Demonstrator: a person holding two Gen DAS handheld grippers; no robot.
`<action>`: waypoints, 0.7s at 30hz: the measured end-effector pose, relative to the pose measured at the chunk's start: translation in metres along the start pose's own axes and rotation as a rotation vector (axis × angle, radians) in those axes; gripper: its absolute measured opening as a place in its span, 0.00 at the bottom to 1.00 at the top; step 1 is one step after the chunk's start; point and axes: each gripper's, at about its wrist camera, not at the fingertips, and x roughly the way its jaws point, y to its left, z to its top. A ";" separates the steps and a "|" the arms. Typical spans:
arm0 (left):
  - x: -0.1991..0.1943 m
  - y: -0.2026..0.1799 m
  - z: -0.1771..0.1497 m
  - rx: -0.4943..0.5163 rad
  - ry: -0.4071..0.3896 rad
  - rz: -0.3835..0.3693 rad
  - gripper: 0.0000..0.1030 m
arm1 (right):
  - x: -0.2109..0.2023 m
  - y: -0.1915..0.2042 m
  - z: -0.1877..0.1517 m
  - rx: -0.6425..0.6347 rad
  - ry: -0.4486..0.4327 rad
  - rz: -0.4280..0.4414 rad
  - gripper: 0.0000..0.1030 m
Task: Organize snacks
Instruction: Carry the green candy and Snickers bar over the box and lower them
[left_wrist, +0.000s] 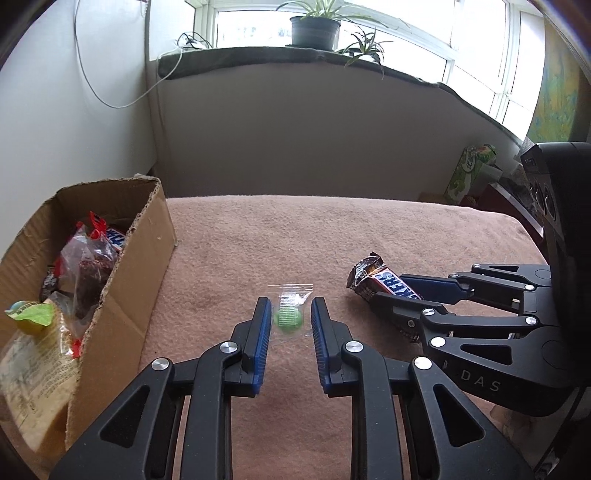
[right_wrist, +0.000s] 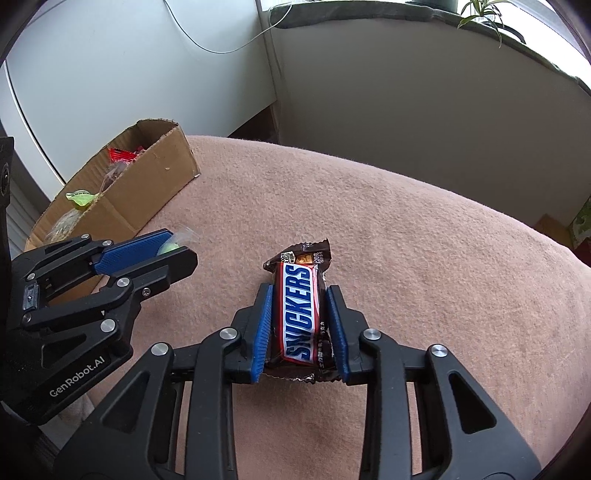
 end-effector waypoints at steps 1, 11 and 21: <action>-0.005 0.002 0.001 0.001 -0.010 -0.005 0.20 | -0.004 0.000 0.001 0.002 -0.007 0.000 0.29; -0.059 0.019 0.000 0.006 -0.137 -0.016 0.20 | -0.049 0.023 0.010 -0.023 -0.104 0.010 0.29; -0.094 0.040 -0.001 -0.027 -0.220 -0.005 0.20 | -0.072 0.067 0.028 -0.079 -0.163 0.036 0.29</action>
